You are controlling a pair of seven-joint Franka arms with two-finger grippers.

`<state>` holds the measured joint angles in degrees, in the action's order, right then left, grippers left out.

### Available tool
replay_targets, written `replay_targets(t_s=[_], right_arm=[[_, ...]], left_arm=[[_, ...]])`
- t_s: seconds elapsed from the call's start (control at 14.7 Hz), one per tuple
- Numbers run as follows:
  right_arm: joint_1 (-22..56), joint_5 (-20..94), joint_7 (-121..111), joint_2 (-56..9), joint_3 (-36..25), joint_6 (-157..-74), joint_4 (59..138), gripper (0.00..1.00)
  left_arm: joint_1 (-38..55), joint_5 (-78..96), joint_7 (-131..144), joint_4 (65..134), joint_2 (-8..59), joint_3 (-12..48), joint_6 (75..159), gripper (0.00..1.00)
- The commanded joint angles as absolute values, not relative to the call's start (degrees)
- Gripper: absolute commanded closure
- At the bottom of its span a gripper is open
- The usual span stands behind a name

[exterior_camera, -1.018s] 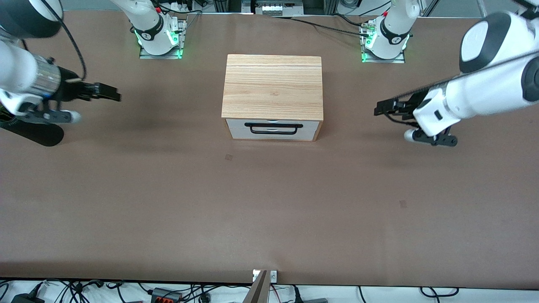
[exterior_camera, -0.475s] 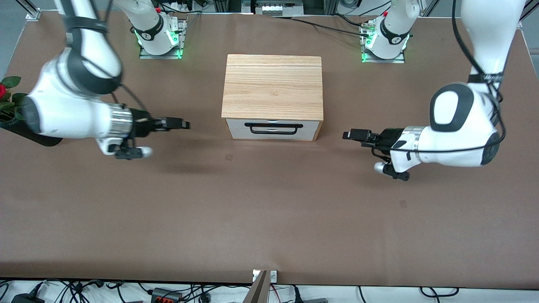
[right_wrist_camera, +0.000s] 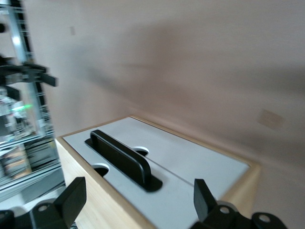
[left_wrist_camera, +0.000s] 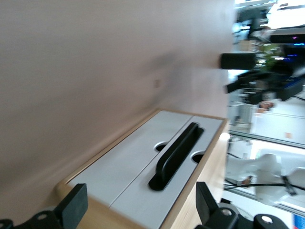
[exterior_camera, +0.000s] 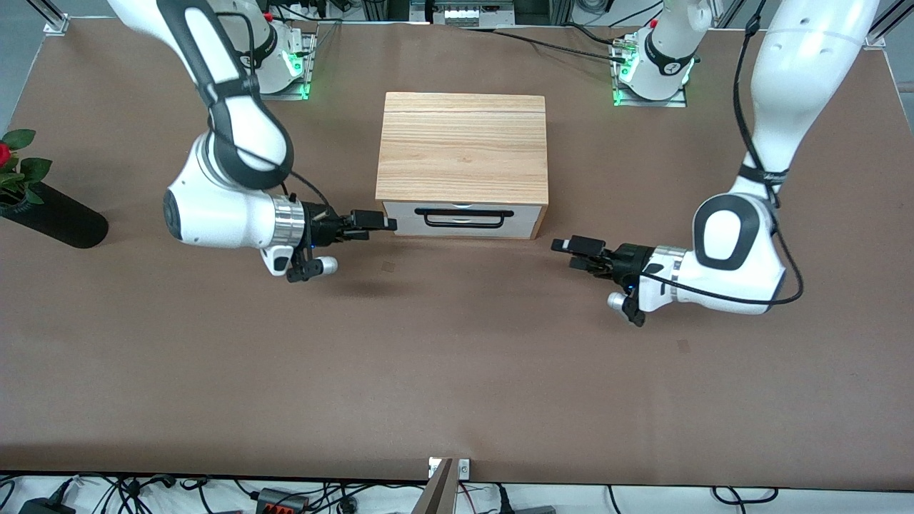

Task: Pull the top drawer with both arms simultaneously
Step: 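Move the left gripper and the right gripper toward the drawer handle ends, then close the left gripper and the right gripper on the black handle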

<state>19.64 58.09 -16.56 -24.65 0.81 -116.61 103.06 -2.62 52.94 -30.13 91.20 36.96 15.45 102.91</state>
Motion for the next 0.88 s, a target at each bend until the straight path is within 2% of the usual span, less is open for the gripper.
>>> replay_targets(t_s=[0.0,0.34,0.61,0.75,0.81], right_arm=[[19.3,69.5,-27.6,-28.7,1.0,-116.0,103.6,0.0],[20.3,89.5,-45.4,-32.2,2.3,-113.7,107.8,0.0],[19.7,98.7,-56.7,-35.5,2.3,-101.5,112.3,0.0],[20.2,101.5,-62.5,-37.6,2.3,-100.4,112.8,0.0],[20.3,102.2,-64.8,-38.5,2.3,-100.2,112.8,0.0]], left_arm=[[-1.9,59.3,-35.1,91.2,39.5,15.7,103.2,0.0],[0.0,72.2,-44.8,97.6,41.5,15.7,105.4,0.0],[1.2,80.9,-47.4,103.4,41.5,16.1,105.4,0.0],[1.8,84.4,-48.5,106.0,41.3,16.4,105.4,0.05],[2.1,85.2,-48.6,106.7,41.3,16.5,105.5,0.11]])
